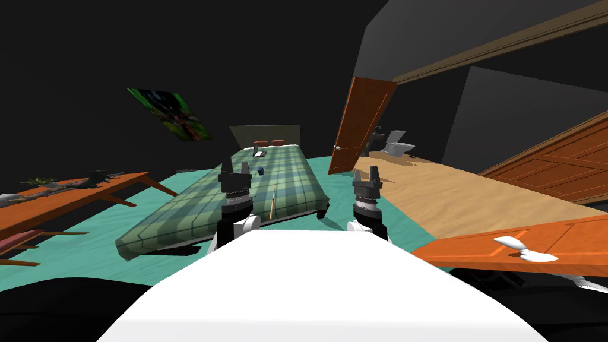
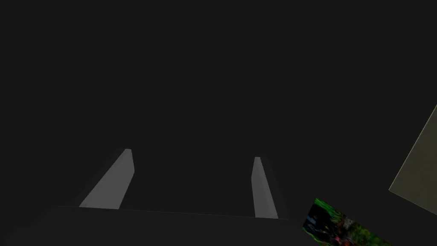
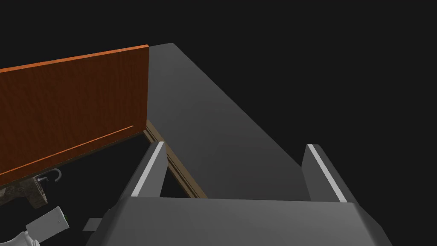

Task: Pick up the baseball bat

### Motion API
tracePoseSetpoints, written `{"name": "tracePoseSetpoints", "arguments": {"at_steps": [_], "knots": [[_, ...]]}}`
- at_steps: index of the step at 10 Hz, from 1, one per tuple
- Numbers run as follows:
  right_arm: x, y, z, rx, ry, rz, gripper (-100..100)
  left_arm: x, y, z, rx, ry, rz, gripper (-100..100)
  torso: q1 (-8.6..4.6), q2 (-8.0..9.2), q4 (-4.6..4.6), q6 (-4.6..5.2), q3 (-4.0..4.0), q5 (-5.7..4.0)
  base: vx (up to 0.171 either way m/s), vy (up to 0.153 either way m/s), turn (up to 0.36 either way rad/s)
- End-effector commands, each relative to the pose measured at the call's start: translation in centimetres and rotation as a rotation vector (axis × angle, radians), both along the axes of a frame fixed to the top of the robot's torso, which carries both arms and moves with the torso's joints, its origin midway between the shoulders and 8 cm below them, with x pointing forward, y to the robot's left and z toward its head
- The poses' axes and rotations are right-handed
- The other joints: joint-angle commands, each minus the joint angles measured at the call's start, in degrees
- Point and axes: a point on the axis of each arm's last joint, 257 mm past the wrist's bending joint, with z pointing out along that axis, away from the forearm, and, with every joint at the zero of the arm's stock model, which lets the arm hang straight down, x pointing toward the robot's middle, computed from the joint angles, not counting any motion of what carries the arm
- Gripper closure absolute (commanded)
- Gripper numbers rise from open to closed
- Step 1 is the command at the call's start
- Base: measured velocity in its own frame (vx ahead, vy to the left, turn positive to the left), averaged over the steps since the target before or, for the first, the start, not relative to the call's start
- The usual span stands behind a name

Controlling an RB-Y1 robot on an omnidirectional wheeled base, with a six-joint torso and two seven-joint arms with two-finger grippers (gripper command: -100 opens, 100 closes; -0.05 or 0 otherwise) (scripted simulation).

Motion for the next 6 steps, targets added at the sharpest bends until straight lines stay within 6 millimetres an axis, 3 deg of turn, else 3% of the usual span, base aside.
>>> {"name": "tracePoseSetpoints", "arguments": {"at_steps": [1, 5, 6], "knots": [[0.0, 0.0, 0.0, 0.000, 0.000, 0.000, 0, 0.5, -0.4, -0.5, 0.020, 0.019, -0.017, -100, 0.00, 0.00, 0.00, 0.00, 0.00, 0.00, -0.015, 0.012, -0.043], [0.0, 0.0, 0.0, 0.000, 0.000, 0.000, 0, 2.8, -1.6, -3.6, 0.087, 0.118, -0.087, -100, 0.19, 0.13, 0.03, 0.01, 0.07, 0.04, -0.034, 0.037, -0.091], [0.0, 0.0, 0.0, 0.000, 0.000, 0.000, 0, 2.8, -1.7, -3.6, 0.094, 0.119, -0.090, -100, 0.19, 0.15, 0.03, 0.01, 0.09, 0.04, -0.030, 0.028, -0.055]]}}
